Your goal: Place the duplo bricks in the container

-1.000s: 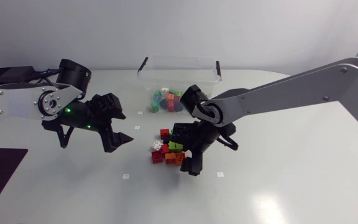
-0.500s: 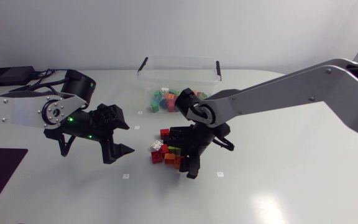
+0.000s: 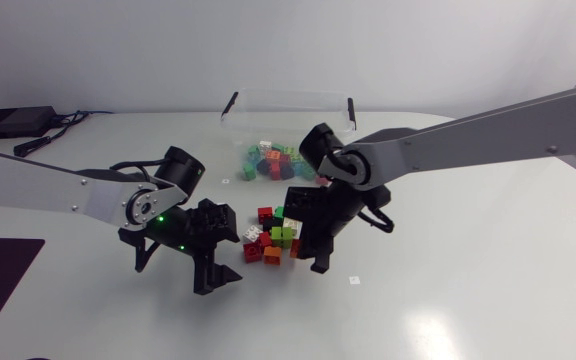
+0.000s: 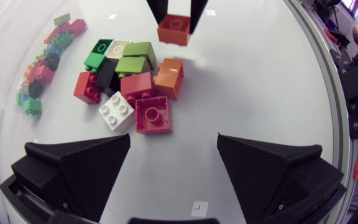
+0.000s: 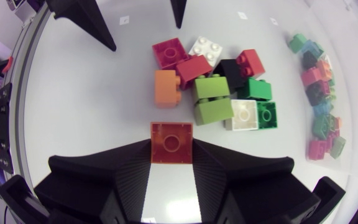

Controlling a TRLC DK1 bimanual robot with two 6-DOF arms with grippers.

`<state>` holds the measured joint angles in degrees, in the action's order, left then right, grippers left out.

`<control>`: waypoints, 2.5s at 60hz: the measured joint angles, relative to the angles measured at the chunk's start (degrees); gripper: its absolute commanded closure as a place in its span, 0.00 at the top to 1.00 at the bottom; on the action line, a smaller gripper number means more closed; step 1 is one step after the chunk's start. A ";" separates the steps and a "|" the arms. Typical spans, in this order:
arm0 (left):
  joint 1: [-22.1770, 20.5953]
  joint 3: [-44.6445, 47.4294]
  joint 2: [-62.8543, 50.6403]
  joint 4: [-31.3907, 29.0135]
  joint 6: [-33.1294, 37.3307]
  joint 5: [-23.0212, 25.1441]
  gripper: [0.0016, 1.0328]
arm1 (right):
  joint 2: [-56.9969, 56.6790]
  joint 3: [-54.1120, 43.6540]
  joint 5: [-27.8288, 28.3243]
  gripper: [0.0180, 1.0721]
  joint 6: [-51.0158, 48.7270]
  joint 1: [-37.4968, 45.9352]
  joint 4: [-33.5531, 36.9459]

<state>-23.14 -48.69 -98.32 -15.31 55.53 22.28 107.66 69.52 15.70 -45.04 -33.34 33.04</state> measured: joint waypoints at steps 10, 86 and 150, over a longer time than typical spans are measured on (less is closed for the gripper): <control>-0.42 -0.02 -4.22 2.54 -0.46 0.35 0.94 | -6.93 -2.54 2.32 0.30 0.11 3.13 0.02; -2.84 -4.07 4.24 -6.73 -4.72 -0.26 0.23 | -4.00 16.59 9.03 0.30 19.45 16.98 -12.17; 2.23 -41.86 -6.80 -7.17 -27.28 -4.39 0.24 | 0.15 19.96 -5.05 0.95 28.83 15.08 -20.04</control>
<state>-20.91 -90.54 -105.12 -22.48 28.25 17.89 107.81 89.47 10.66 -16.21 -18.26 12.99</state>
